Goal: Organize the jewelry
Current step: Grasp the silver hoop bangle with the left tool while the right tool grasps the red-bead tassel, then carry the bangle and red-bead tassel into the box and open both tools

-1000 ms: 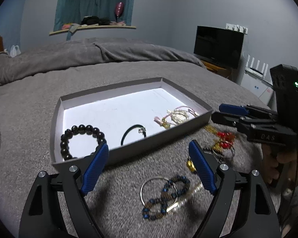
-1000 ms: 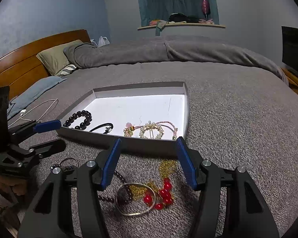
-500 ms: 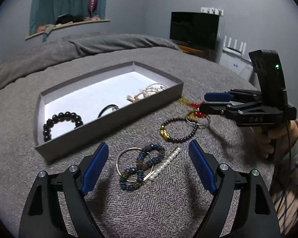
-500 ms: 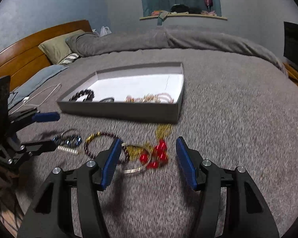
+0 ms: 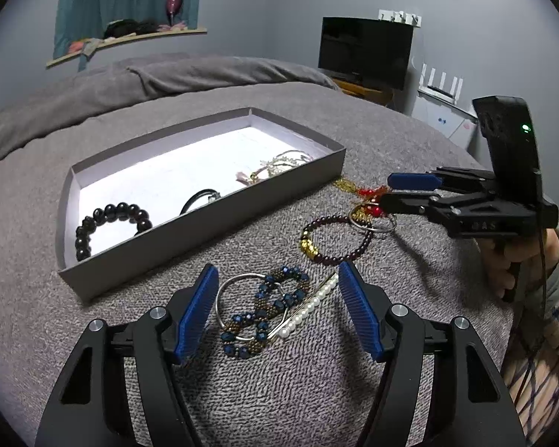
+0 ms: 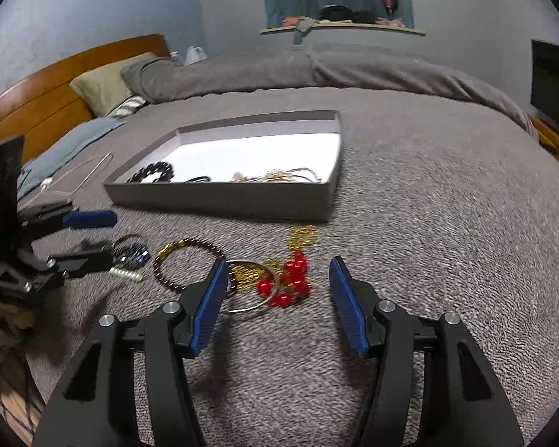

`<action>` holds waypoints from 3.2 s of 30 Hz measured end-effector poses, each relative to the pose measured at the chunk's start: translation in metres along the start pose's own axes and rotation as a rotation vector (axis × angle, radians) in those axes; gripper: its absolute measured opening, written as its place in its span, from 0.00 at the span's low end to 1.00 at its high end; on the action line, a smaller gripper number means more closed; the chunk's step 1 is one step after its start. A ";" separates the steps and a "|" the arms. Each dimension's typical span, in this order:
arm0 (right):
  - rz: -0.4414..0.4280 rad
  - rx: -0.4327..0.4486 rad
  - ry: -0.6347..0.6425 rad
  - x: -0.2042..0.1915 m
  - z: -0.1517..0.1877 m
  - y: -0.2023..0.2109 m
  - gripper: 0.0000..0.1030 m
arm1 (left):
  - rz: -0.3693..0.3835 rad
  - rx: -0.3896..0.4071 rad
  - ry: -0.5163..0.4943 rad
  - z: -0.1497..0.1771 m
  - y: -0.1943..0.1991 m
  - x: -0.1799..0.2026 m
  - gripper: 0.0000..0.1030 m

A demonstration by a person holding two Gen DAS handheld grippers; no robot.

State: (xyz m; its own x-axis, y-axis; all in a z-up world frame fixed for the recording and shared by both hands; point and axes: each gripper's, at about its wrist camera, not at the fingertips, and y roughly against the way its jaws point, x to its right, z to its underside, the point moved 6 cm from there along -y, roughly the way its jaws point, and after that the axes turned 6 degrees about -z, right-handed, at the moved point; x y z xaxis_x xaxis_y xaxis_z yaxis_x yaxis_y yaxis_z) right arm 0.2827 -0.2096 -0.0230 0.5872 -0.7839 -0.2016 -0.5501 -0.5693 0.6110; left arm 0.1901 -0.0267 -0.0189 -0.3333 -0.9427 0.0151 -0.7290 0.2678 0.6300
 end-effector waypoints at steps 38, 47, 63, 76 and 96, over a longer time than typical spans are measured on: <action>0.077 0.179 -0.130 0.058 -0.012 0.060 0.11 | 0.115 -0.042 -0.064 -0.042 -0.066 0.088 0.66; 0.076 0.174 -0.130 0.059 -0.009 0.061 0.11 | 0.094 -0.041 -0.143 -0.045 -0.081 0.114 0.66; 0.051 0.189 -0.124 0.050 -0.017 0.056 0.11 | 0.138 -0.009 -0.055 -0.053 -0.066 0.088 0.45; -0.005 0.234 -0.087 0.021 -0.043 0.048 0.11 | 0.019 0.091 0.043 -0.074 -0.025 0.020 0.45; -0.067 0.264 -0.048 -0.002 -0.116 -0.008 0.11 | -0.162 0.103 0.194 -0.090 -0.033 -0.080 0.46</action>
State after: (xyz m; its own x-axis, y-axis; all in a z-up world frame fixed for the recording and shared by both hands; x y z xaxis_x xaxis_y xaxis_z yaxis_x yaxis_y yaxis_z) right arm 0.3549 -0.1749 0.0614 0.6023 -0.7497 -0.2743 -0.6506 -0.6601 0.3754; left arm 0.2950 0.0216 0.0290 -0.0941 -0.9927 0.0753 -0.8235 0.1202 0.5544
